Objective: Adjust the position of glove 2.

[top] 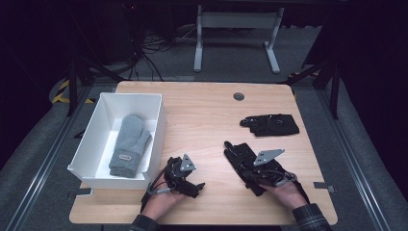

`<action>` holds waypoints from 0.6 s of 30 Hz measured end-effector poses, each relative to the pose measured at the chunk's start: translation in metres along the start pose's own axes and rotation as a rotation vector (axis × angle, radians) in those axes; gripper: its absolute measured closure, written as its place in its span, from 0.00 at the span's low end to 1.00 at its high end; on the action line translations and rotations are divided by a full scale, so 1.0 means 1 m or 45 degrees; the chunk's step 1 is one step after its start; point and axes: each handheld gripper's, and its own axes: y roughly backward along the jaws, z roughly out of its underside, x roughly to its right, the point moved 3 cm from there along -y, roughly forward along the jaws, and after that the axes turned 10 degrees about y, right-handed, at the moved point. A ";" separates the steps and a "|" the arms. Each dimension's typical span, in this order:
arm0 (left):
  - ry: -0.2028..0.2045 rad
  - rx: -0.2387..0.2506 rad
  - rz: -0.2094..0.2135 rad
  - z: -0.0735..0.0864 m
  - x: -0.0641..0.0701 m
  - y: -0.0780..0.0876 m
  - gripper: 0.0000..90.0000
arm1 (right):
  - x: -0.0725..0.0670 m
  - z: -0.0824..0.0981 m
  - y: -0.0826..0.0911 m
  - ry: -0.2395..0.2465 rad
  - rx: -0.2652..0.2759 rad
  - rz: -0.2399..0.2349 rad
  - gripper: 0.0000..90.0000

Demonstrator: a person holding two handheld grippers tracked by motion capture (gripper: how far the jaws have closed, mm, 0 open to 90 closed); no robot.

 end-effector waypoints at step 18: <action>0.002 0.001 0.000 0.000 0.000 0.000 0.00 | 0.025 0.030 0.028 -0.062 0.022 0.060 1.00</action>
